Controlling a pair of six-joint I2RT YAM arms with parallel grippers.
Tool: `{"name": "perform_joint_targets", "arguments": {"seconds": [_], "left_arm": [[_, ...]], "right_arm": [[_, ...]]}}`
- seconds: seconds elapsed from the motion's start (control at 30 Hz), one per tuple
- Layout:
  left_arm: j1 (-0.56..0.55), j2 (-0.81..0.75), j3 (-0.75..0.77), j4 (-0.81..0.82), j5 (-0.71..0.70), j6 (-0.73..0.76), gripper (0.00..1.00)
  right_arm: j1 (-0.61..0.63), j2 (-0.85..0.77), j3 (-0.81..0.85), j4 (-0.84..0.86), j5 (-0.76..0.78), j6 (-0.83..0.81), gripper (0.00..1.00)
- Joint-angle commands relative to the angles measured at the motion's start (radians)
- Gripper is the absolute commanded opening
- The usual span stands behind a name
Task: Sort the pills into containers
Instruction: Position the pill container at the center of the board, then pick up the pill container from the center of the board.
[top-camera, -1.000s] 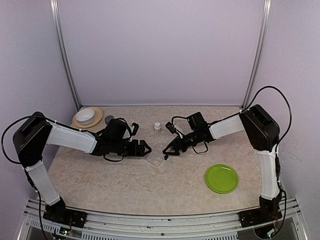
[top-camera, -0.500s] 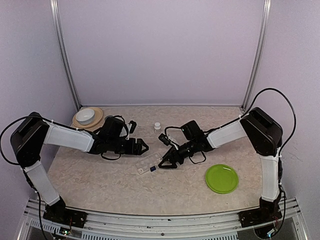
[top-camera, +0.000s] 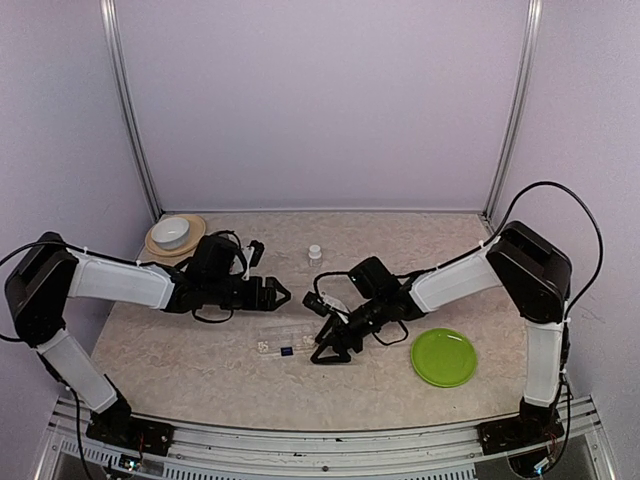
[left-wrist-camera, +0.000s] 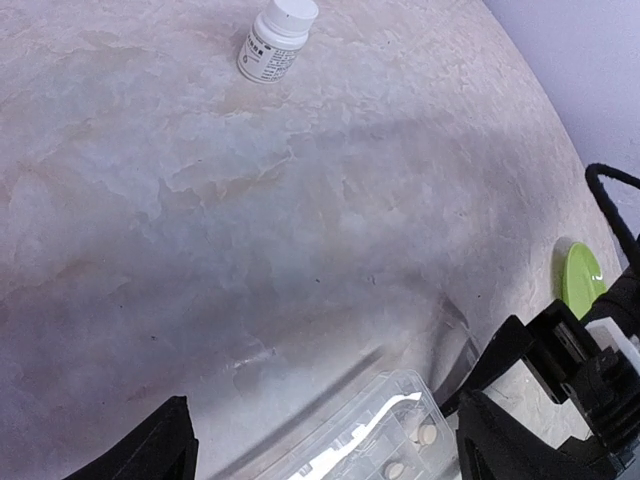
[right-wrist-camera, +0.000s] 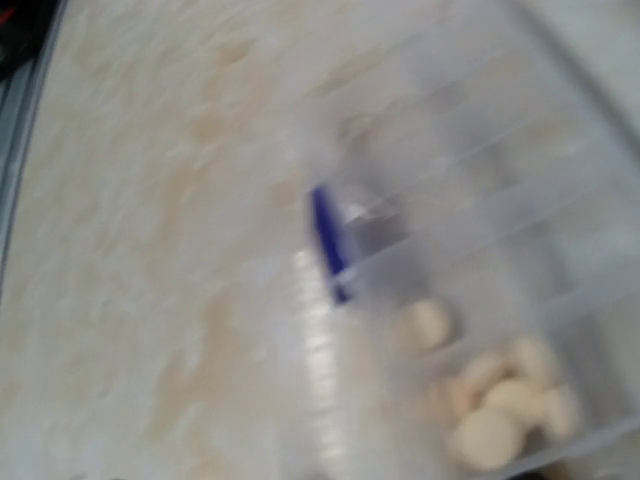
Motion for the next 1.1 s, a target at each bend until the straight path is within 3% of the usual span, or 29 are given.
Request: {"name": "perform_joint_targets", "arguments": {"seconds": [0.0, 0.17, 0.47, 0.67, 1.07], "left_arm": [[0.001, -0.059, -0.029, 0.012, -0.005, -0.025, 0.87], [-0.019, -0.103, -0.052, 0.008, 0.007, -0.040, 0.86], [-0.121, -0.131, -0.084, 0.033, 0.045, -0.099, 0.76], [-0.160, -0.108, -0.130, 0.103, 0.072, -0.149, 0.69], [-0.158, -0.089, -0.215, 0.211, 0.101, -0.219, 0.68]], "right_arm": [[0.040, -0.059, -0.063, -0.043, 0.011, -0.046, 0.81], [0.040, -0.125, -0.116, -0.010, 0.110, -0.062, 0.81], [0.034, -0.140, -0.099, 0.037, 0.328, -0.251, 0.94], [-0.008, -0.074, -0.024, 0.075, 0.246, -0.322, 0.95], [-0.012, 0.022, 0.051, 0.097, 0.118, -0.440, 0.95]]}}
